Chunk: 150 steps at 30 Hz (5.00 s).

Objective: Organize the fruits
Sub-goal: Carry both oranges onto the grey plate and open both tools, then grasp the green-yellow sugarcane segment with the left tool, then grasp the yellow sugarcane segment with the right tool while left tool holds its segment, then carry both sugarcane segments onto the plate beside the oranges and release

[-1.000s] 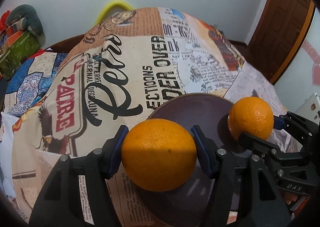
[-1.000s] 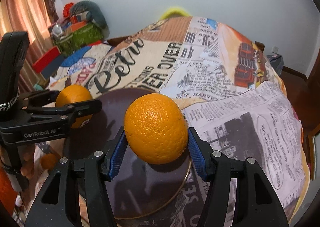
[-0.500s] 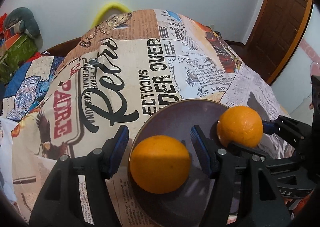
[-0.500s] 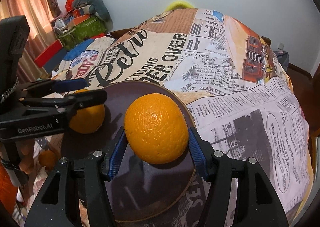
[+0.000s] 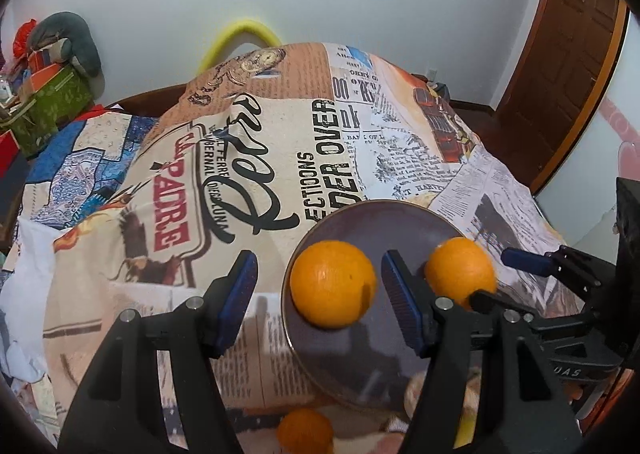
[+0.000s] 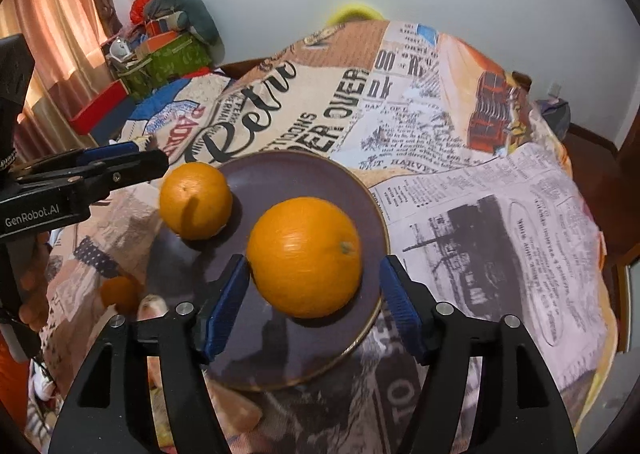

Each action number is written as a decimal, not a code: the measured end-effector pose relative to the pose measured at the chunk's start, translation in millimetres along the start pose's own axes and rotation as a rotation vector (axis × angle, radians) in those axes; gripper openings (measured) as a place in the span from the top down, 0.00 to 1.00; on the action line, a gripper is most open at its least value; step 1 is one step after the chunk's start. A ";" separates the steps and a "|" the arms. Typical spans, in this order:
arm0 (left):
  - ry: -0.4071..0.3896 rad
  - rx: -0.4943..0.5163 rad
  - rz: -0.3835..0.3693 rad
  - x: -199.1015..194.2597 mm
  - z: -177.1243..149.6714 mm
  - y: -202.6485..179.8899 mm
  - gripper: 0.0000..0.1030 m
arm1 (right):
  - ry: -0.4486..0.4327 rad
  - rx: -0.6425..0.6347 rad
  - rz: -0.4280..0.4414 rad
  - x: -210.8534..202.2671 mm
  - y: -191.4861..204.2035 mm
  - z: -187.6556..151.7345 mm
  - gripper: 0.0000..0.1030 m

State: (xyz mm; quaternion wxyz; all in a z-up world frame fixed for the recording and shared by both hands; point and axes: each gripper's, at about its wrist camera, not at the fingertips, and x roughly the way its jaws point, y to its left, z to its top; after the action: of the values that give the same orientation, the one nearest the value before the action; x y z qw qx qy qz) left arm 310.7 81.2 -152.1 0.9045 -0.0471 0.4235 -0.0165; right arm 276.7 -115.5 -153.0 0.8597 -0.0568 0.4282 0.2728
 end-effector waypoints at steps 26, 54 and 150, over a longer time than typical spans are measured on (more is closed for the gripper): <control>0.062 0.055 0.031 -80.4 -114.0 -21.9 0.27 | -0.062 0.011 -0.073 -100.7 22.6 -93.8 0.26; 0.109 0.294 0.012 -33.2 -145.8 -113.4 0.57 | 0.081 0.060 -0.029 -70.6 24.0 -149.1 0.25; 0.048 0.095 -0.133 -95.8 -149.6 -62.3 0.65 | -0.014 0.054 0.102 -84.6 49.2 -108.2 0.68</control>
State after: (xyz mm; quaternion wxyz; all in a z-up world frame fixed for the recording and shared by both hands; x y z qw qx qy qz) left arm 135.1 15.2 -167.9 0.8923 -0.0316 0.4396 -0.0976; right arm 133.9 -145.4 -149.2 0.8488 -0.0098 0.4318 0.3049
